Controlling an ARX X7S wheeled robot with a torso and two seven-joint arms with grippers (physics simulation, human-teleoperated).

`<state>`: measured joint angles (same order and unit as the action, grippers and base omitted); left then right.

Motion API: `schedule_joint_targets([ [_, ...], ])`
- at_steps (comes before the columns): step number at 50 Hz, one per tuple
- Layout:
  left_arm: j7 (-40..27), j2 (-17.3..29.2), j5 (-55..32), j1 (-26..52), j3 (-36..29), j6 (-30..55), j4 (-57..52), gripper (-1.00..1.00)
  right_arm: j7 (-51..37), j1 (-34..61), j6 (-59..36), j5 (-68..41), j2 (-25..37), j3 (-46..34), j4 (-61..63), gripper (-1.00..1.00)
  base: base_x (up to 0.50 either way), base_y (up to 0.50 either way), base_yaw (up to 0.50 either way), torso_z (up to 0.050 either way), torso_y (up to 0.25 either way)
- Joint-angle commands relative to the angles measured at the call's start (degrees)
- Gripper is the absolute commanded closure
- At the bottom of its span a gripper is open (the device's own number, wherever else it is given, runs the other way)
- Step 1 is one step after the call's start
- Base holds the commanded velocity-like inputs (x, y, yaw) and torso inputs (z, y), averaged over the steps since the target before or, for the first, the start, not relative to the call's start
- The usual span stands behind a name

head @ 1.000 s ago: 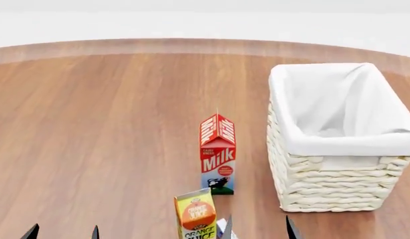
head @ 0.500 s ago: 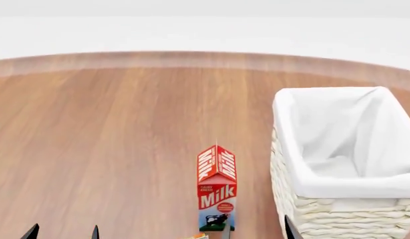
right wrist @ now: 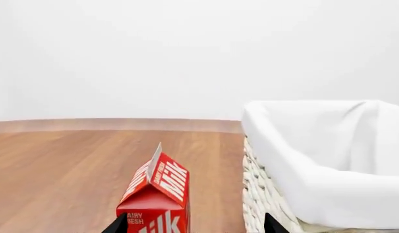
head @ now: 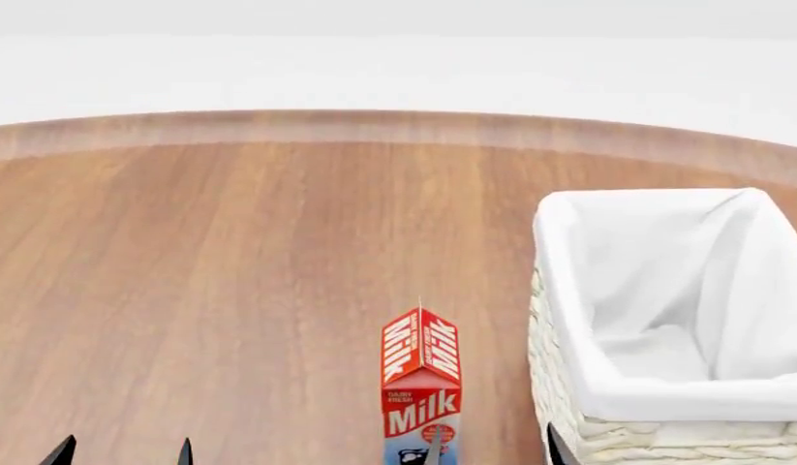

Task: Pick up the orange juice, and put it in the basket.

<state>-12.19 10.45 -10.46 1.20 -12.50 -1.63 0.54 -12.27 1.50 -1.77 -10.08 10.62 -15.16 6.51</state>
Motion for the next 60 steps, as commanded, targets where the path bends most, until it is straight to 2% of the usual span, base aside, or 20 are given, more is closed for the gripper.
schedule_joint_targets([
  [1, -0.32, 0.27, -0.27, 0.04, -0.35, -0.09, 0.03, -1.0, -0.45, -3.17, -1.42, -0.03, 1.32, -1.36, 4.88, -1.0, 0.0, 0.0, 0.0, 0.0, 0.0],
  [6, -0.45, 0.38, -0.39, 0.07, -0.49, -0.12, 0.04, -1.0, -0.52, -8.62, -0.2, 1.83, 3.02, -3.78, 10.11, -1.0, 0.0, 0.0, 0.0, 0.0, 0.0],
  [7, -0.48, 0.41, -0.41, 0.08, -0.52, -0.13, 0.04, -1.0, 0.66, -17.21, 8.4, 6.53, 5.36, -8.7, 9.92, -1.0, 0.0, 0.0, 0.0, 0.0, 0.0],
  [8, -0.5, 0.43, -0.43, 0.08, -0.54, -0.14, 0.05, -1.0, 0.61, -18.65, 10.32, 6.63, 5.43, -8.79, 9.73, -1.0, 0.0, 0.0, 0.0, 0.0, 0.0],
  [60, -1.76, 1.49, -1.5, 0.36, -1.92, -0.51, 0.17, -1.0, 0.98, -14.15, 12.72, 5.91, 3.45, -11.95, -0.23, -1.0, 0.0, 0.0, 0.0, 0.0, 0.0],
])
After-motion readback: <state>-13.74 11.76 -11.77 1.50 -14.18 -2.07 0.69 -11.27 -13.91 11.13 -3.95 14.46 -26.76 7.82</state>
